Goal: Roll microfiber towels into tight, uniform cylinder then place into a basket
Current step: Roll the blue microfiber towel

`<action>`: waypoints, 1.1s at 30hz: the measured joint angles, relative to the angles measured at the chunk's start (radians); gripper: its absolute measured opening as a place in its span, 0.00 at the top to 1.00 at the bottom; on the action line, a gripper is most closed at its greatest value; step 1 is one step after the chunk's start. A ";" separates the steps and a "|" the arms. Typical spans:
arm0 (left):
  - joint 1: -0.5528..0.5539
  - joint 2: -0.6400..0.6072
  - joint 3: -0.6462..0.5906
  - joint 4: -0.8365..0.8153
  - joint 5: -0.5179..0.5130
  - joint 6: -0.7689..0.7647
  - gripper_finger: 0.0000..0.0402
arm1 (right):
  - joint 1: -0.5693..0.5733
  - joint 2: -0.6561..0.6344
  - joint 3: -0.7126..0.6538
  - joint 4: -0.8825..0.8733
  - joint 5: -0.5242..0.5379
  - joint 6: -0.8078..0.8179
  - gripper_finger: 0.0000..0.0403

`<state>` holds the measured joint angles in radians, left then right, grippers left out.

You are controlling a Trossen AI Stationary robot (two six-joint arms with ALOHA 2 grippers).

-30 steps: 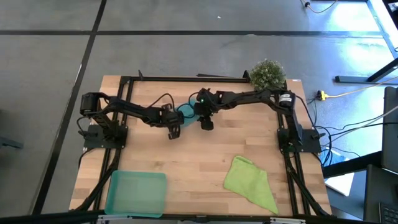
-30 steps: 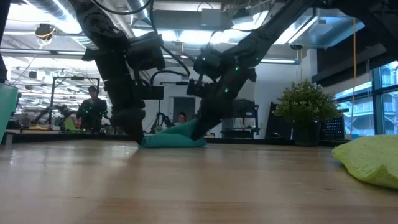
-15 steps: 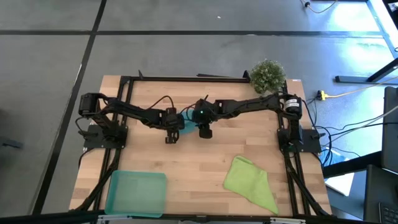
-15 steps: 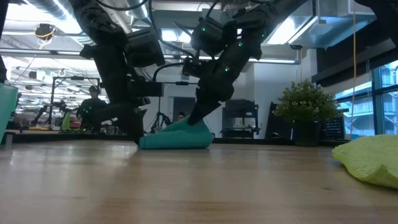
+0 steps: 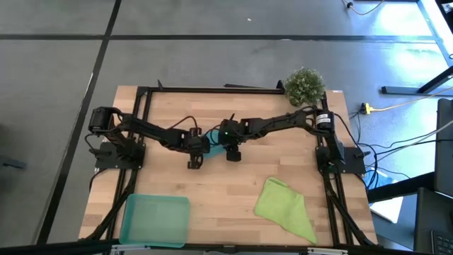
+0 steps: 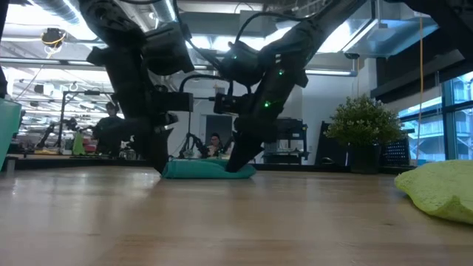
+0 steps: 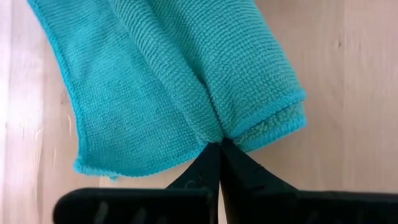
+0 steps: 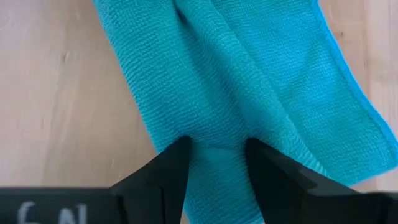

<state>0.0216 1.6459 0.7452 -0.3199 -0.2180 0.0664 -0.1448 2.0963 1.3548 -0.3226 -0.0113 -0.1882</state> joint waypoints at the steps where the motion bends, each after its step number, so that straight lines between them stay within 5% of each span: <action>1: 0.000 0.000 0.000 -0.001 -0.010 -0.009 1.00 | 0.000 0.000 0.000 -0.001 0.000 0.000 0.60; 15: 0.000 -0.002 0.011 -0.009 -0.098 -0.111 0.85 | 0.000 0.004 -0.001 -0.005 -0.001 -0.005 0.60; 24: -0.011 -0.137 0.068 -0.207 -0.124 -0.089 0.83 | -0.001 0.005 -0.002 -0.008 -0.013 -0.006 0.60; 33: -0.103 -0.169 0.047 -0.069 -0.076 -0.020 0.83 | -0.002 0.005 -0.003 -0.003 -0.015 -0.007 0.60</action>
<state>-0.0810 1.4773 0.7922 -0.3889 -0.2936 0.0465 -0.1467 2.1017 1.3518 -0.3256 -0.0265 -0.1947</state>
